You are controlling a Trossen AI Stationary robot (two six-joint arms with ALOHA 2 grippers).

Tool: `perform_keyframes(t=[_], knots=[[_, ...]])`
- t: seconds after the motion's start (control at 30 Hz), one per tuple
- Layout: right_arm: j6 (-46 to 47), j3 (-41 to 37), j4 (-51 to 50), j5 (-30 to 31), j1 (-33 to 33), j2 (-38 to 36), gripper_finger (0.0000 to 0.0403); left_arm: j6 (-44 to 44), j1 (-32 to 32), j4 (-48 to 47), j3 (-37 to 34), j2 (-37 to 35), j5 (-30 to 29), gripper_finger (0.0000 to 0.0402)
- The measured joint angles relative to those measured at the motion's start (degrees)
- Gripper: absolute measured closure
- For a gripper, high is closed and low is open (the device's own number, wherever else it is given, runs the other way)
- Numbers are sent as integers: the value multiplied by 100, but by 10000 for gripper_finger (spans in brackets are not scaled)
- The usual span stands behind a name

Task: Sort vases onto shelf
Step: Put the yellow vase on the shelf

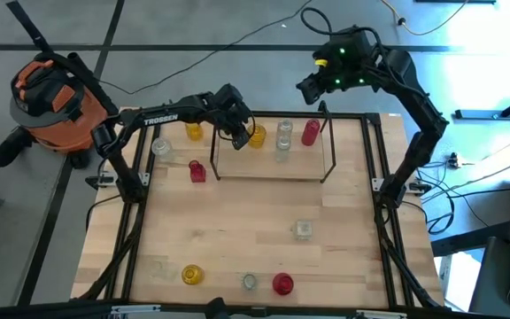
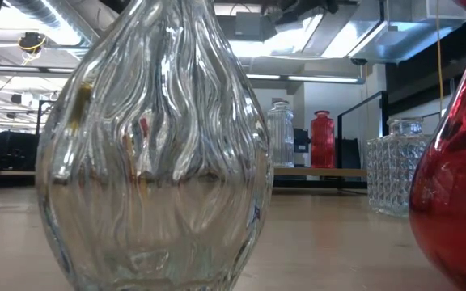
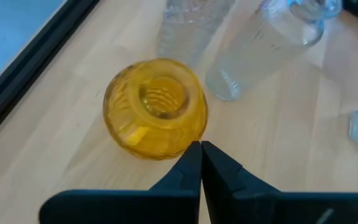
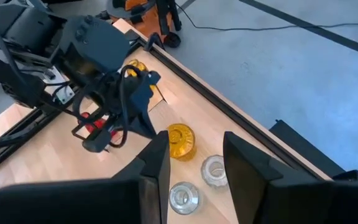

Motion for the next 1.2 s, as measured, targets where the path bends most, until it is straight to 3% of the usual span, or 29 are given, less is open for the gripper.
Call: perform_keyframes(t=[0.33, 0.77, 1.2], knots=[[-13, -111, -8, -6, 0, 2, 292, 117, -17, 440, 0, 0, -492, 401], [-15, -113, -50, -50, 0, 2, 292, 500, -205, 283, 0, 18, -1211, 401], [-7, -113, -76, -94, 0, 2, 292, 454, -240, 356, -5, 261, -1232, 401]])
